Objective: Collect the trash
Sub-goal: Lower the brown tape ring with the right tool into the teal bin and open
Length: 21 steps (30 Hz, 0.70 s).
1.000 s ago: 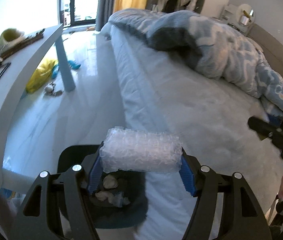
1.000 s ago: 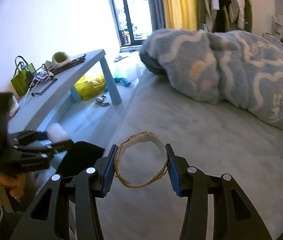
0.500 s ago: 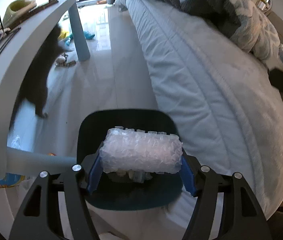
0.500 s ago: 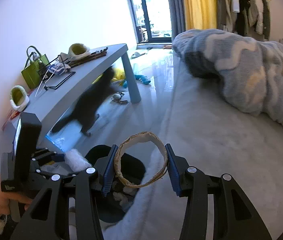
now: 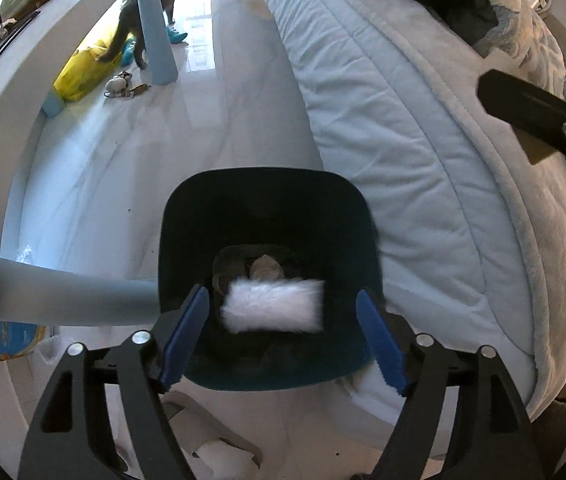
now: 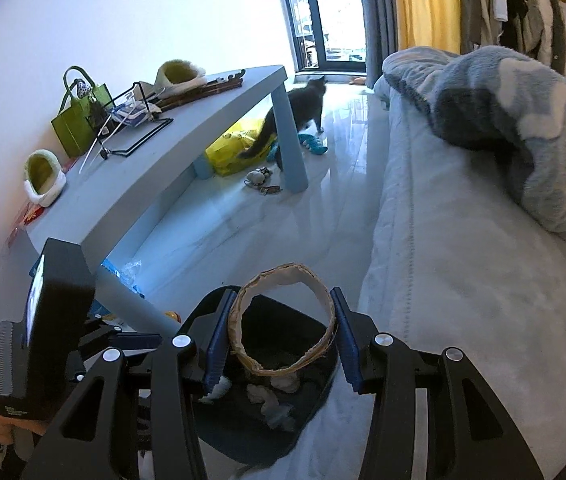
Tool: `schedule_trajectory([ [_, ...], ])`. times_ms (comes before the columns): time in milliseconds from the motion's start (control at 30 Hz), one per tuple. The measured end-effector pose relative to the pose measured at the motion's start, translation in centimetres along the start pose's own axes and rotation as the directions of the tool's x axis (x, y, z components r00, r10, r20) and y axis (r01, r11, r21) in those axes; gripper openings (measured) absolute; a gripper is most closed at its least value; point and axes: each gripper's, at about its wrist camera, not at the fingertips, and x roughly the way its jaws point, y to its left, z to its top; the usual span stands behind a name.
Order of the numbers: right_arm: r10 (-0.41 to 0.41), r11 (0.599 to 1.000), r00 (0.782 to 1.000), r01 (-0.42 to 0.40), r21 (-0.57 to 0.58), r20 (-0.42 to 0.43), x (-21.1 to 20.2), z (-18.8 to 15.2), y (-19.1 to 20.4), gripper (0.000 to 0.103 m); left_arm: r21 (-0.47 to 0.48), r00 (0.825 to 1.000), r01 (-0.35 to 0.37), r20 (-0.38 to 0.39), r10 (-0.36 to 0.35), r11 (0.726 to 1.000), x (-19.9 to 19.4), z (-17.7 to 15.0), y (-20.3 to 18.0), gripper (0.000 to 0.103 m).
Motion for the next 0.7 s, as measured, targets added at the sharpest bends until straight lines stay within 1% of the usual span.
schedule_trajectory([
  [133, 0.004, 1.0, 1.0, -0.004, 0.0, -0.024, 1.2, -0.2, 0.4, 0.047, -0.009, 1.0, 0.003, 0.009, -0.003, 1.0, -0.5, -0.1, 0.9, 0.081],
  [233, 0.012, 1.0, 0.999, -0.012, -0.001, -0.042, 2.1, -0.4, 0.7, 0.047, -0.012, 0.999, -0.002, 0.044, 0.002, 1.0, -1.3, 0.0, 1.5, 0.081],
  [333, 0.025, 1.0, 0.998, -0.025, 0.008, -0.063, 3.3, -0.6, 1.0, 0.047, -0.01, 0.995, -0.007, 0.103, 0.008, 1.0, -2.7, 0.3, 1.9, 0.08],
  [467, 0.037, 0.999, 0.995, -0.036, 0.016, -0.088, 4.4, -0.8, 1.4, 0.047, -0.011, 0.981, -0.028, 0.189, 0.03, 1.0, -4.7, 0.6, 2.6, 0.077],
  [700, 0.032, 0.999, 0.989, -0.031, 0.011, -0.143, 6.4, -1.5, 2.2, 0.047, -0.029, 0.955, -0.029, 0.293, 0.036, 0.999, -7.4, 0.8, 3.8, 0.071],
])
